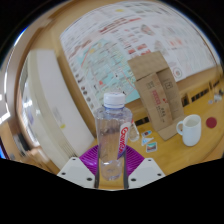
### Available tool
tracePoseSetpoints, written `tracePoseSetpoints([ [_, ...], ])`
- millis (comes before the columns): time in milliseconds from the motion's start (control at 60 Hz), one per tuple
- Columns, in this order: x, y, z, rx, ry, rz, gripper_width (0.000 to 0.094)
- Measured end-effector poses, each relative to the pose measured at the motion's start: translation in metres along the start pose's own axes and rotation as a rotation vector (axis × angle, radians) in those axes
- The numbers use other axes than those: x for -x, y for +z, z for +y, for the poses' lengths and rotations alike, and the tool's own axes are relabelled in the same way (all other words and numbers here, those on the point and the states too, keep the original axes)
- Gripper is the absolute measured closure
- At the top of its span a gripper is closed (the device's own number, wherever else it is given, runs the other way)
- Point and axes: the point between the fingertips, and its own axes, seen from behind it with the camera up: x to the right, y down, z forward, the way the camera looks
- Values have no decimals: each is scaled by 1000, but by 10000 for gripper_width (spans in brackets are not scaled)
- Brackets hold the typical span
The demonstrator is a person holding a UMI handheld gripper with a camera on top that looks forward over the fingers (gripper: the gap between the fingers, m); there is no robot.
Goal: Pour water
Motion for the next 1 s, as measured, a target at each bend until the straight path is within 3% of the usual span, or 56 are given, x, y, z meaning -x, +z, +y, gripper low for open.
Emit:
tracePoseSetpoints([
  [283,-49,29,-110,-100,684,-229,617],
  [433,-95,38,-124,-134,1133,-330,618],
  [633,-142,46,-112,-157,1538,-386,619],
  [867,-157,39,-117,-169,1646,-408,619],
  [1000,-143,24,-155,-163,1536,-451,618],
])
